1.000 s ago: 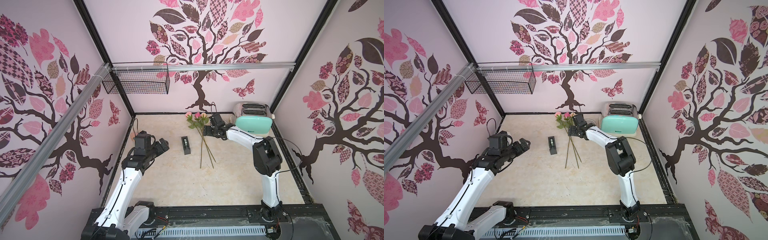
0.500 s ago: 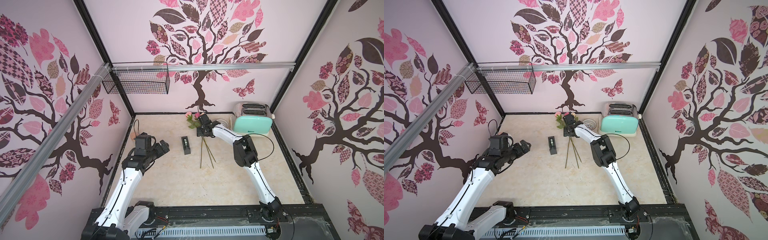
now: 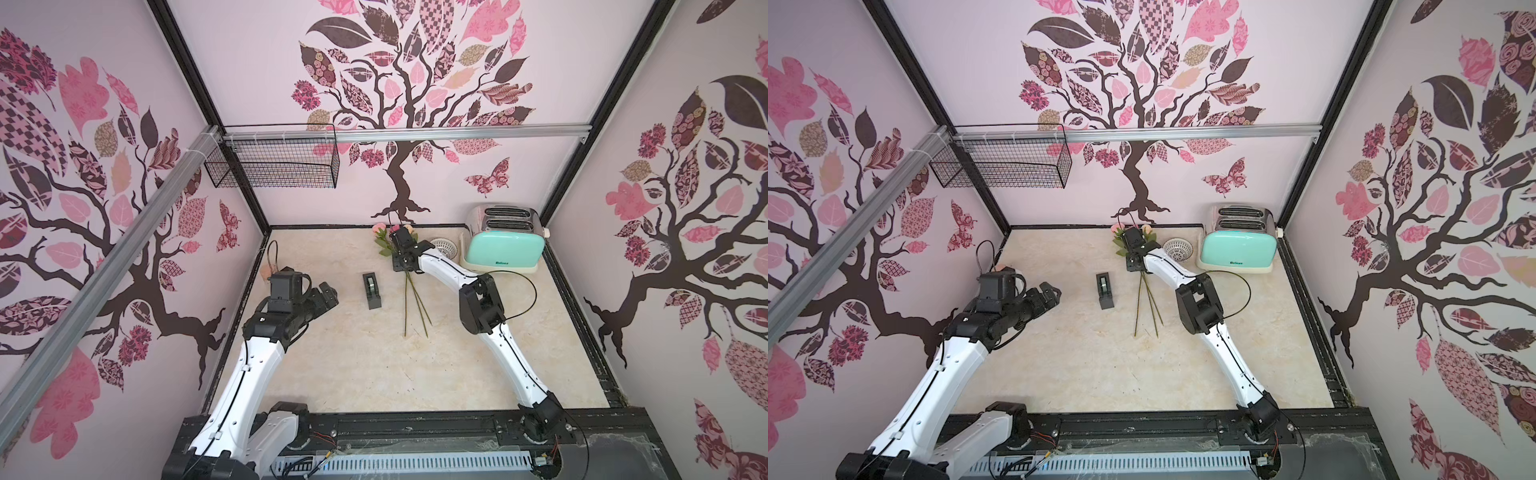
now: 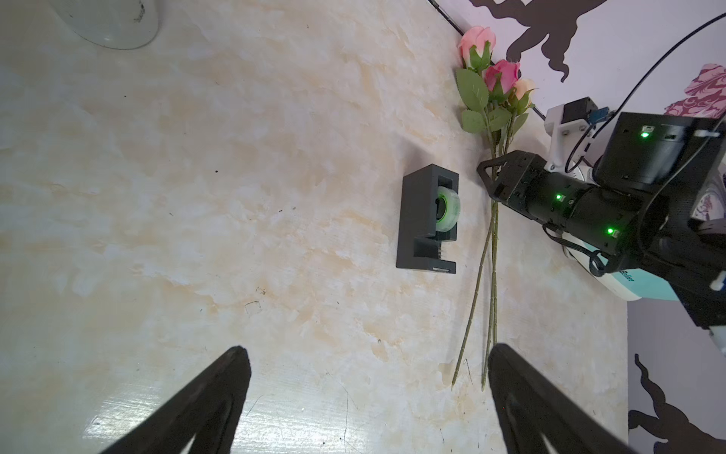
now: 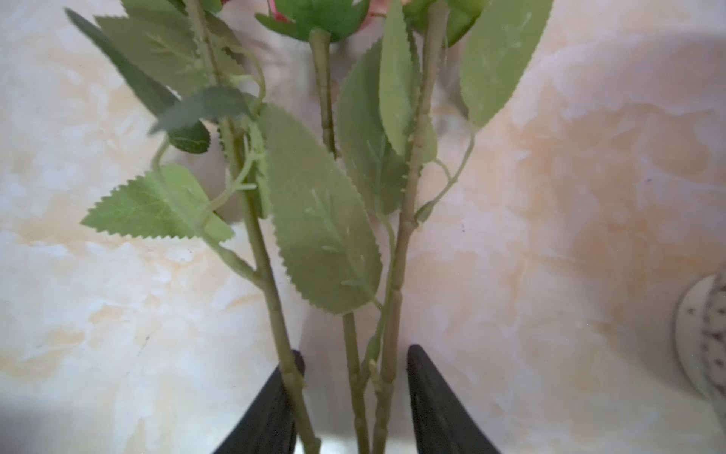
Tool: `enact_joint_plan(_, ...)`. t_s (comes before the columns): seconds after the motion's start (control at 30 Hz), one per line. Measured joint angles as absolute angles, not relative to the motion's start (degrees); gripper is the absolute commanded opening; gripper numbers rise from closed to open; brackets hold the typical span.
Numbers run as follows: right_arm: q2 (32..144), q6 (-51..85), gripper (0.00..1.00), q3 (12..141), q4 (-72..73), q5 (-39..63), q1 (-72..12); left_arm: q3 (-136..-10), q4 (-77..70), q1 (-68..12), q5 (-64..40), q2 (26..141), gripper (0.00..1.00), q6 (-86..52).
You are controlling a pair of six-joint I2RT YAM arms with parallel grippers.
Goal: Wrap bouquets with tape
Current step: Pick up the unwrapped bouquet from the center of the board.
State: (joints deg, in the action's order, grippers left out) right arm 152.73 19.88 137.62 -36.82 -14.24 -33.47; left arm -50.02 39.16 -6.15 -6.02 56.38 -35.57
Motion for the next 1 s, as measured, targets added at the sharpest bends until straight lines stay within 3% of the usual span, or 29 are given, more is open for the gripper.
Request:
enact_joint_plan(0.4,150.8,20.4,0.00,133.9,-34.6,-13.6,-34.2,-50.0,39.2,-6.2,-5.5,56.4,0.98,-35.6)
enact_joint_plan(0.67,140.8,21.4,0.00,118.9,-32.1,-9.5,-34.3,-50.0,39.1,-6.2,-7.4,55.9,0.98,-36.1)
enact_joint_plan(1.0,111.8,26.3,0.00,85.5,-12.1,-1.8,-34.3,-50.0,35.8,-6.2,-16.6,55.9,0.98,-40.2)
